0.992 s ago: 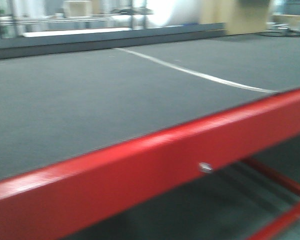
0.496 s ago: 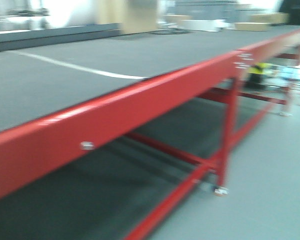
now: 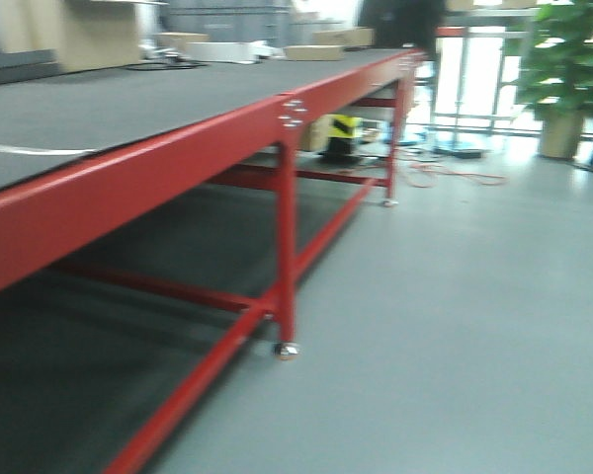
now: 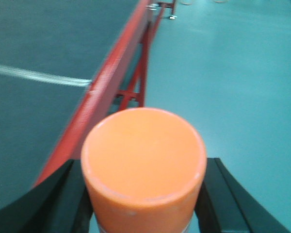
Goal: Place cylindrical capacitor in blue bin on shelf
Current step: 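Drive the base past the red table to the shelf of blue bins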
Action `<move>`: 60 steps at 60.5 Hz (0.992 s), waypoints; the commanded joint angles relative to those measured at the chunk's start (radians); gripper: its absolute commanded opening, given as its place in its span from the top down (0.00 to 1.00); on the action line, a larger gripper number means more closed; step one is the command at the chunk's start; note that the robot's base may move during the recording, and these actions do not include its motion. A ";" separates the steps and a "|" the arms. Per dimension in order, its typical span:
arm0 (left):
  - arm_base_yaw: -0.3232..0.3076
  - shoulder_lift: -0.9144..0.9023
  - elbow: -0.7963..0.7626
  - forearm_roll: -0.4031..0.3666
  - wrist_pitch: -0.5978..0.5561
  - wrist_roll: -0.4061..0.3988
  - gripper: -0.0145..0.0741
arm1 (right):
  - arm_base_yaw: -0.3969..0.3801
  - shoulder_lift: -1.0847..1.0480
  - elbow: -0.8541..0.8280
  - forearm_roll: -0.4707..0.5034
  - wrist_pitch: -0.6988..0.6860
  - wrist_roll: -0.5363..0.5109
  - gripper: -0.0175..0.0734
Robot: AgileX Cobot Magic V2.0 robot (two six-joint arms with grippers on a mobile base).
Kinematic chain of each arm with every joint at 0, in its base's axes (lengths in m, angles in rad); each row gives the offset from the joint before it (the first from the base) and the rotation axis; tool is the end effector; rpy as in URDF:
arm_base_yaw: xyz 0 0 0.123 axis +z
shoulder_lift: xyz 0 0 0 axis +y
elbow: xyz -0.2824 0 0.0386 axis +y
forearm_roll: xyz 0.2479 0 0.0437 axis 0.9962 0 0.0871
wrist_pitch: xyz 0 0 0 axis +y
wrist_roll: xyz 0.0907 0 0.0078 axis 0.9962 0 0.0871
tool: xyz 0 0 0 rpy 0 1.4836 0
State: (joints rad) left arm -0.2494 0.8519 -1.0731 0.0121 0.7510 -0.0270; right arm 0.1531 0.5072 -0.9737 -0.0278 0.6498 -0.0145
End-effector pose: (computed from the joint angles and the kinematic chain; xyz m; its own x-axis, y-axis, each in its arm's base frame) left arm 0.1529 -0.0382 0.4189 -0.4193 0.0881 -0.9036 0.2320 0.9726 -0.0129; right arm 0.0637 0.0083 0.4356 -0.0896 -0.0509 -0.9947 -0.1393 0.9895 -0.0381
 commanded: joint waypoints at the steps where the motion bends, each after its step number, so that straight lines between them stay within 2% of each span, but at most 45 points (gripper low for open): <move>1: -0.006 -0.006 -0.010 -0.005 -0.015 -0.002 0.96 | 0.002 -0.005 -0.001 -0.014 -0.029 -0.003 0.92; 60: -0.006 -0.006 -0.010 -0.005 -0.015 -0.002 0.96 | 0.002 -0.005 -0.001 -0.014 -0.029 -0.003 0.92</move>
State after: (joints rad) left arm -0.2494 0.8519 -1.0731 0.0121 0.7510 -0.0270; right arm 0.1531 0.5029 -0.9737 -0.0278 0.6498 -0.0145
